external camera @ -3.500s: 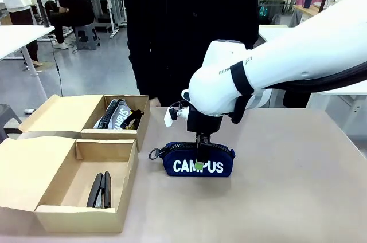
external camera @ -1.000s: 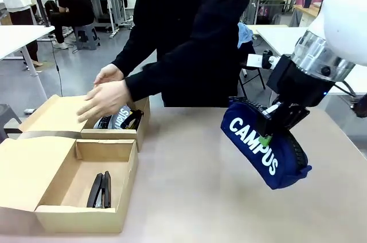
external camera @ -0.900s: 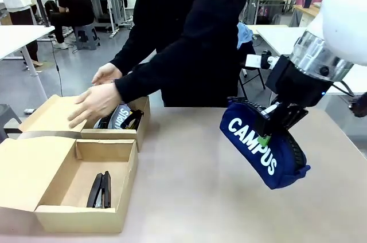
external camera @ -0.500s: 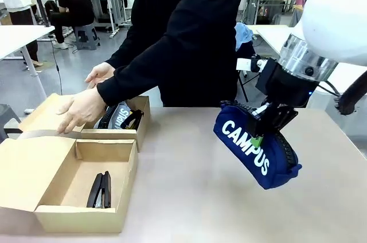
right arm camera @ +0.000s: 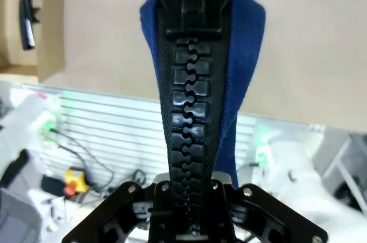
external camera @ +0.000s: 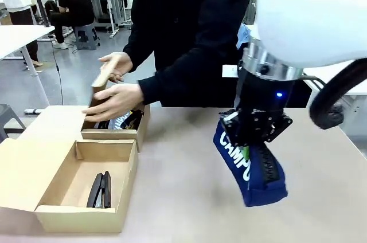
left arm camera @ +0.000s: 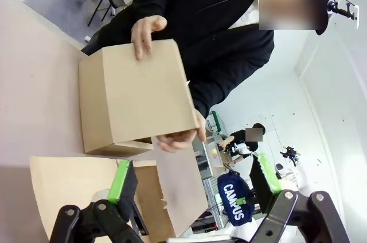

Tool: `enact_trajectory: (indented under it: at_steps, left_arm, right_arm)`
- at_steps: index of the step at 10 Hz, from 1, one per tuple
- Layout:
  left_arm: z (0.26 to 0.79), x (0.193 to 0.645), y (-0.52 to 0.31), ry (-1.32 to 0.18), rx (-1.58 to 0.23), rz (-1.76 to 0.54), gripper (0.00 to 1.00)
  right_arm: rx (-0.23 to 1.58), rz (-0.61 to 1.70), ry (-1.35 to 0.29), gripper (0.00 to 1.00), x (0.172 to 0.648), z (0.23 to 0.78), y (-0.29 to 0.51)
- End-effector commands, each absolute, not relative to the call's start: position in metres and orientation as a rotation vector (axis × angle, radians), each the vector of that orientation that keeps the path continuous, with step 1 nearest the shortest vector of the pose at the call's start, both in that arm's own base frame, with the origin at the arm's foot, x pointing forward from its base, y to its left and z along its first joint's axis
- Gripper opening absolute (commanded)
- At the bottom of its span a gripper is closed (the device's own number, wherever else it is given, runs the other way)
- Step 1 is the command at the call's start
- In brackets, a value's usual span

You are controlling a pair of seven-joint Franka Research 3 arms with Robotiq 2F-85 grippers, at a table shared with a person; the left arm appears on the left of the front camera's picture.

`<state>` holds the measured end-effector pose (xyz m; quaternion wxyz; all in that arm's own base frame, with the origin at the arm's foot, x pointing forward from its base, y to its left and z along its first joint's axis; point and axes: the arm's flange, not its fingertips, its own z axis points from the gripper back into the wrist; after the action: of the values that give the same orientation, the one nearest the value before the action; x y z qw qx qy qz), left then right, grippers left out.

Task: Place items inside the box.
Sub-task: Pick up a Pencil pouch or Stapler and place it inside the Mailer Box closest to the robot.

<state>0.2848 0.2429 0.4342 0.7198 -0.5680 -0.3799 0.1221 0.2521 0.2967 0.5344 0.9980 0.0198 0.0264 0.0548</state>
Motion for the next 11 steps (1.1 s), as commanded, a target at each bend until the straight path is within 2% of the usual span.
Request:
enact_trajectory:
  at_steps: [1,3,7,9,11]
  left_arm:
    - [0.435,0.286,0.241,-0.872,-1.269,0.259,1.0]
    - [0.435,0.286,0.241,-0.872,-1.269,0.259,1.0]
    - [0.435,0.286,0.241,-0.872,-1.269,0.259,1.0]
    - [0.435,0.286,0.241,-0.872,-1.269,0.259,1.0]
    - [0.435,0.286,0.241,-0.872,-1.269,0.259,1.0]
  right_arm:
    - [0.054,0.043,0.074,0.07,0.256,0.554,0.322]
    - [0.079,0.023,0.067,0.07,0.252,0.561,0.363]
    - [0.04,0.13,-0.123,0.07,0.254,0.566,0.494]
    - [0.06,0.202,-0.09,0.07,0.266,0.546,0.559]
    - [0.052,0.212,-0.057,0.07,0.269,0.538,0.581]
